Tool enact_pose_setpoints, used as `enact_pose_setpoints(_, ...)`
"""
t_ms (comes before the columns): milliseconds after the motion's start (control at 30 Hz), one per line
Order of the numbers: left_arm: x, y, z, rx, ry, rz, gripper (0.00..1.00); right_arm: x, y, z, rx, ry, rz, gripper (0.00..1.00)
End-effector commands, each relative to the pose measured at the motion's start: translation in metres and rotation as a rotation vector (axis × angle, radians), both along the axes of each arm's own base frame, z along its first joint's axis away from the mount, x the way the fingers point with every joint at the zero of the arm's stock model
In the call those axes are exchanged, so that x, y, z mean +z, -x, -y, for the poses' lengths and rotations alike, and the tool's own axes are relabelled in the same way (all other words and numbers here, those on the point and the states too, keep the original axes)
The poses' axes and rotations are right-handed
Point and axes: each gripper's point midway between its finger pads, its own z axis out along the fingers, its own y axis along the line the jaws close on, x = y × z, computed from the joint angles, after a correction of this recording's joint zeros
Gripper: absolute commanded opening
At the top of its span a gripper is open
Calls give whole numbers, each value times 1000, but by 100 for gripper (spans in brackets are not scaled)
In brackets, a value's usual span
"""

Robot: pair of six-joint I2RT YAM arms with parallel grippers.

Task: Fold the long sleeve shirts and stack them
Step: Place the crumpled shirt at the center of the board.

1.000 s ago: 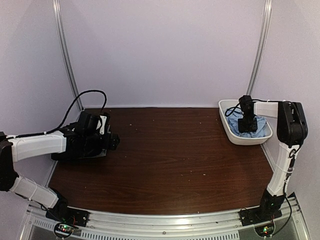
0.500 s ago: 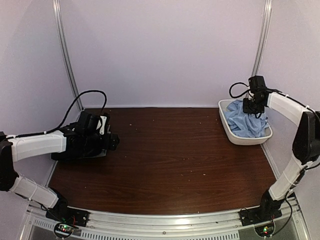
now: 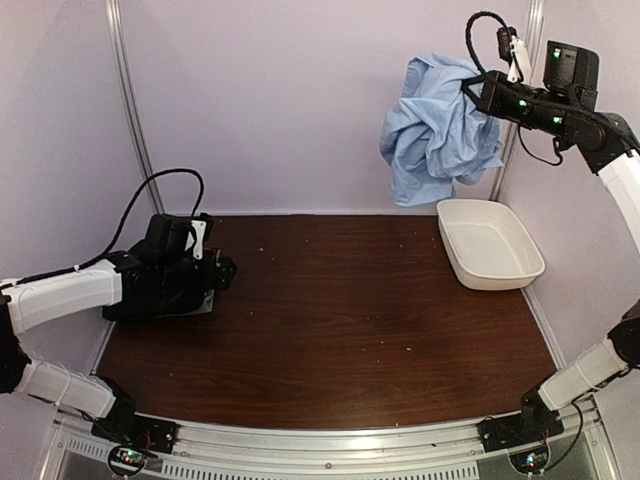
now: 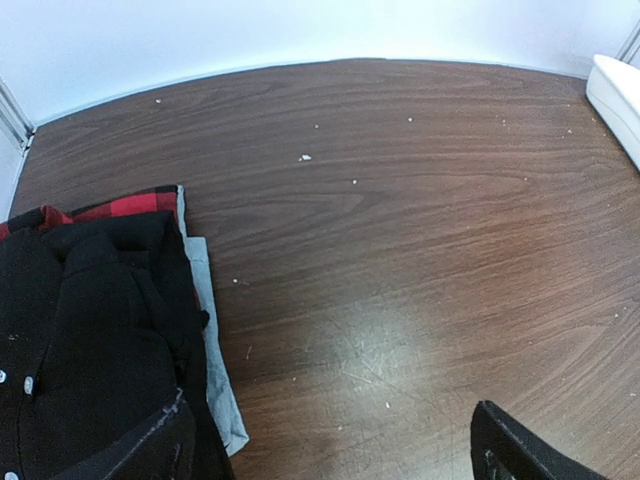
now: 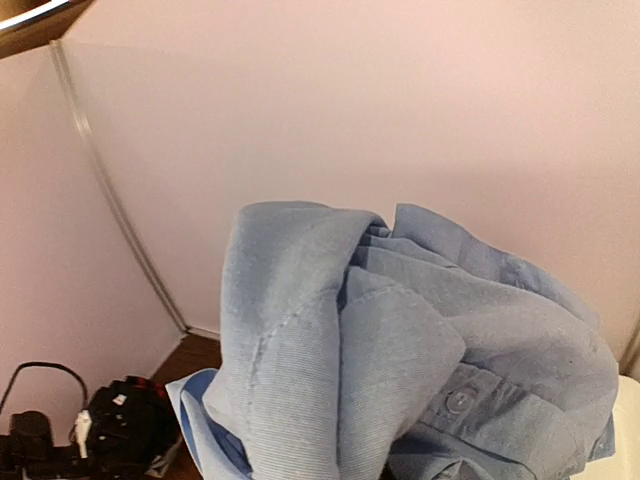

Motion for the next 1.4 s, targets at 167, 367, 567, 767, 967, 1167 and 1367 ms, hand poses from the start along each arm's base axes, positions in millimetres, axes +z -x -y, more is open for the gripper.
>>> enact_pose_setpoints(167, 59, 5, 2, 5, 128, 149, 98, -1, 53, -124, 483, -209, -41, 0)
enact_pose_setpoints(367, 65, 16, -13, 51, 120, 163, 98, -148, -3, -110, 235, -68, -298, 19)
enact_pose_setpoints(567, 49, 23, -23, 76, 69, 104, 98, -259, -11, -71, 39, 101, -492, 71)
enact_pose_setpoints(767, 25, 30, -23, 66, 61, 53, 98, -276, 3, -72, 85, 117, -515, 90)
enact_pose_setpoints(967, 24, 33, -11, 9, 102, 50, 96, -314, 21, -99, 187, 146, -582, 91)
enact_pose_setpoints(1167, 71, 35, 17, -132, 218, 135, 49, -351, 39, -107, 204, 180, -638, 92)
enact_pose_setpoints(1367, 142, 9, 23, -118, 208, 225, 0, -336, 42, -98, 184, 201, -609, 94)
